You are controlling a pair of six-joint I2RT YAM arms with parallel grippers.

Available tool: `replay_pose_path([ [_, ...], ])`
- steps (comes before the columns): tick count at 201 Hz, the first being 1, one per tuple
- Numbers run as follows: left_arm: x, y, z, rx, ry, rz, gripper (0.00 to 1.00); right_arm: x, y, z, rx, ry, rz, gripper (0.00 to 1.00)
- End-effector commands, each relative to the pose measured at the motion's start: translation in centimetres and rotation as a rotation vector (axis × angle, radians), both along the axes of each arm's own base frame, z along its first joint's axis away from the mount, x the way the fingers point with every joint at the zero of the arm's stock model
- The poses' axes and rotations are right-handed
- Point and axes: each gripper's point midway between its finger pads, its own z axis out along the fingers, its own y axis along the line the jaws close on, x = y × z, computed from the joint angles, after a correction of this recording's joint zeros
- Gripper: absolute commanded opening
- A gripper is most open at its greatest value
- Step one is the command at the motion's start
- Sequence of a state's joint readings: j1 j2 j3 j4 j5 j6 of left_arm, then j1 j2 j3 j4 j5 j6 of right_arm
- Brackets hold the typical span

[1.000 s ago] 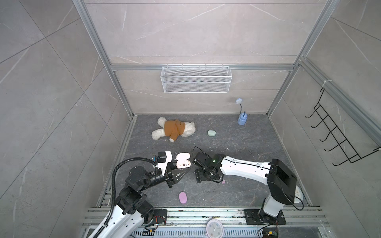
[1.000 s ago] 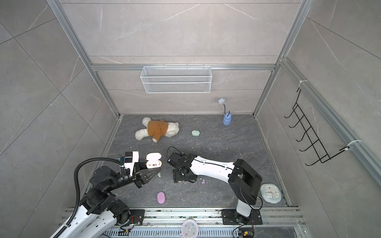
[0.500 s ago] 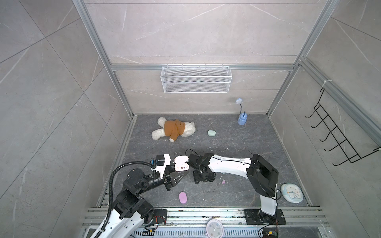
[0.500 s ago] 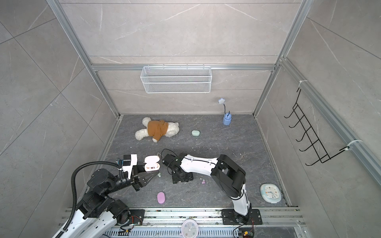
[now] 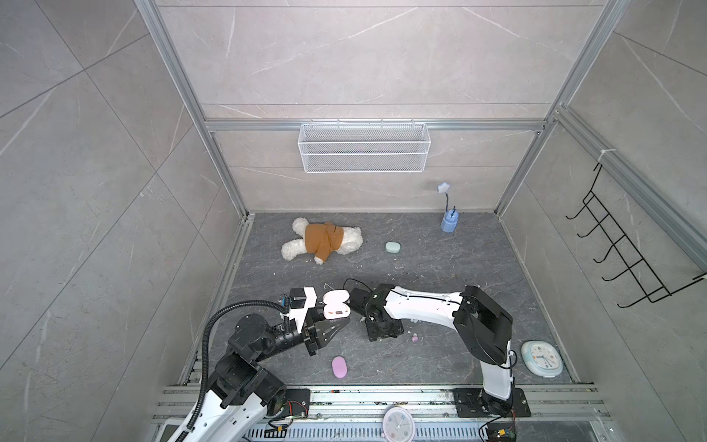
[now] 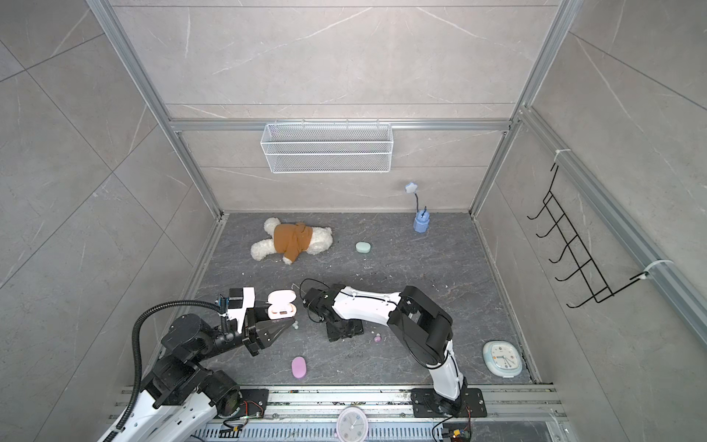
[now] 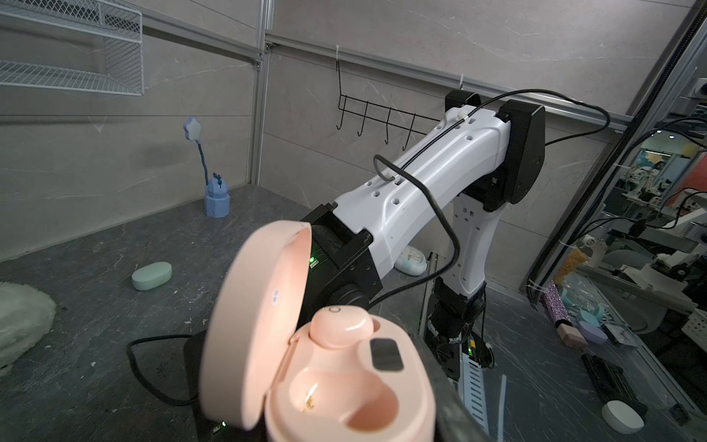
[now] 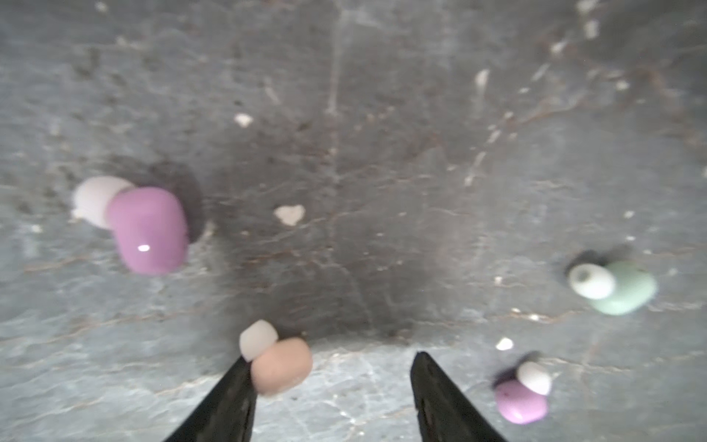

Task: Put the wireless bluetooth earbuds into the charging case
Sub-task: 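Open the right gripper and move it back over the scattered earbuds, then lower the open right gripper over the second peach earbud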

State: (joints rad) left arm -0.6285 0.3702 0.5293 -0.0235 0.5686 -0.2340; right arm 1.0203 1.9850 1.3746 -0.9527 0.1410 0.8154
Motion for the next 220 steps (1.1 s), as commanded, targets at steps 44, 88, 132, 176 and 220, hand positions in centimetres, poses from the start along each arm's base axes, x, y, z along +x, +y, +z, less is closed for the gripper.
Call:
replay_pose_path([
  [44, -0.1, 0.1, 2.2, -0.031, -0.064, -0.002, 0.20, 0.8, -2.4, 2.5, -0.028, -0.056, -0.008, 0.64],
  [88, 0.0, -0.1, 2.2, -0.029, -0.059, -0.006, 0.21, 0.4, 0.2, 4.0, 0.169, -0.051, -0.054, 0.64],
  [132, 0.0, -0.2, 2.1, -0.033, -0.053, -0.013, 0.21, 0.8, 2.1, 3.7, 0.369, -0.014, -0.174, 0.64],
  [176, -0.1, -0.2, 2.4, -0.037, -0.053, -0.018, 0.21, 1.8, 1.7, 2.5, 0.407, -0.011, -0.241, 0.63],
  [220, -0.1, -0.2, 2.4, -0.039, -0.053, -0.018, 0.21, 2.6, 1.0, 2.3, 0.430, -0.026, -0.304, 0.62],
])
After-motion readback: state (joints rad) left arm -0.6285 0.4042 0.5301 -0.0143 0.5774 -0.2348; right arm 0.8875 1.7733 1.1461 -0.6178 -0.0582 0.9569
